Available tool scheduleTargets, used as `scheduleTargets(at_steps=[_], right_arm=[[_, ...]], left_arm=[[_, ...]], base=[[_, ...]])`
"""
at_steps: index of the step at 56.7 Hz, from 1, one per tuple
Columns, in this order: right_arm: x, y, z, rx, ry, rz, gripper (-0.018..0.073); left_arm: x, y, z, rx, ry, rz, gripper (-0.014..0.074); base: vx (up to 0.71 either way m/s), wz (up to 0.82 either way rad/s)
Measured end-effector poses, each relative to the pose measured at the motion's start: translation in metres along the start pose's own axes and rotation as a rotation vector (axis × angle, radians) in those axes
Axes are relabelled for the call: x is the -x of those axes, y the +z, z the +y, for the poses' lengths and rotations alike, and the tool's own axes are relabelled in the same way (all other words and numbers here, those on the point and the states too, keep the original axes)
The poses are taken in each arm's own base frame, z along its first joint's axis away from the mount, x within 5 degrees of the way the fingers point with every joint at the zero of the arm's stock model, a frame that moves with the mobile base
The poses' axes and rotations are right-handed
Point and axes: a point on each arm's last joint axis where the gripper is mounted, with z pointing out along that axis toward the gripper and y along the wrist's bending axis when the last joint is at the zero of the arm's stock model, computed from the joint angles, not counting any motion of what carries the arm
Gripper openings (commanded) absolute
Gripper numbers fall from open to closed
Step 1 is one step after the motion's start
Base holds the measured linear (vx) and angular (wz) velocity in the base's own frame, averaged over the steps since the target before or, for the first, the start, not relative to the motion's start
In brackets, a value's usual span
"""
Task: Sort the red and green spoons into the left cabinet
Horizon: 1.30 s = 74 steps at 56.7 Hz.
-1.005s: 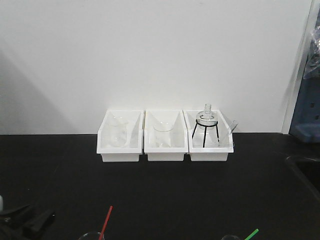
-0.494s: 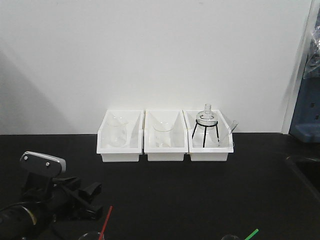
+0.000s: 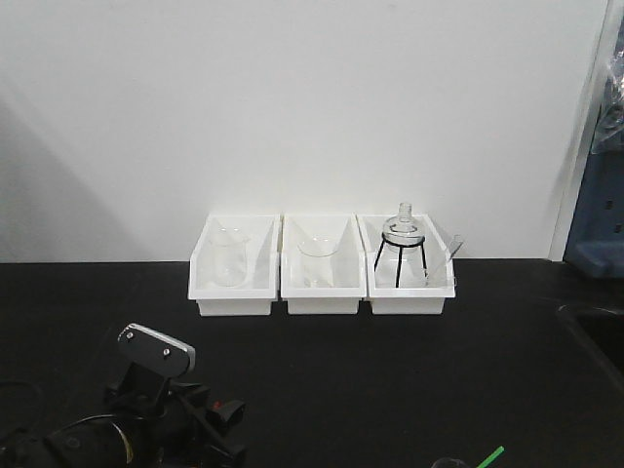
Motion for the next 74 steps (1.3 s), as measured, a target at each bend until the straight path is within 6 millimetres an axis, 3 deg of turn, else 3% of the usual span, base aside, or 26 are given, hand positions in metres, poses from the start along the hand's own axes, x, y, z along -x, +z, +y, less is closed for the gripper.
scheduleTargets(at_steps=[19,32,40,60,74], right_arm=[[-0.003,0.0,0.0,-0.004,0.0,0.029,0.0447],[-0.003,0.0,0.0,-0.005,0.0,0.036,0.0447],[-0.003,0.0,0.0,-0.005,0.0,0.036,0.0445],[-0.003,0.0,0.0,-0.005,0.001,0.036,0.0445],[-0.003,0.0,0.0,-0.004,0.015,0.035,0.0445]], left_arm=[[-0.02,0.017,0.001,-0.003,-0.007,0.067,0.0448],[-0.022,0.021,0.001,-0.006,-0.008,0.066,0.0423],[-0.021,0.021,0.001,-0.008,-0.008,0.059,0.0334],[-0.021,0.021,0.001,-0.008,-0.009,0.056,-0.0003],[-0.015,0.02,0.0,-0.018,-0.008,0.009,-0.0008]], base=[[0.0,0.0],[0.0,0.0],[0.0,0.0],[0.0,0.0],[0.0,0.0]])
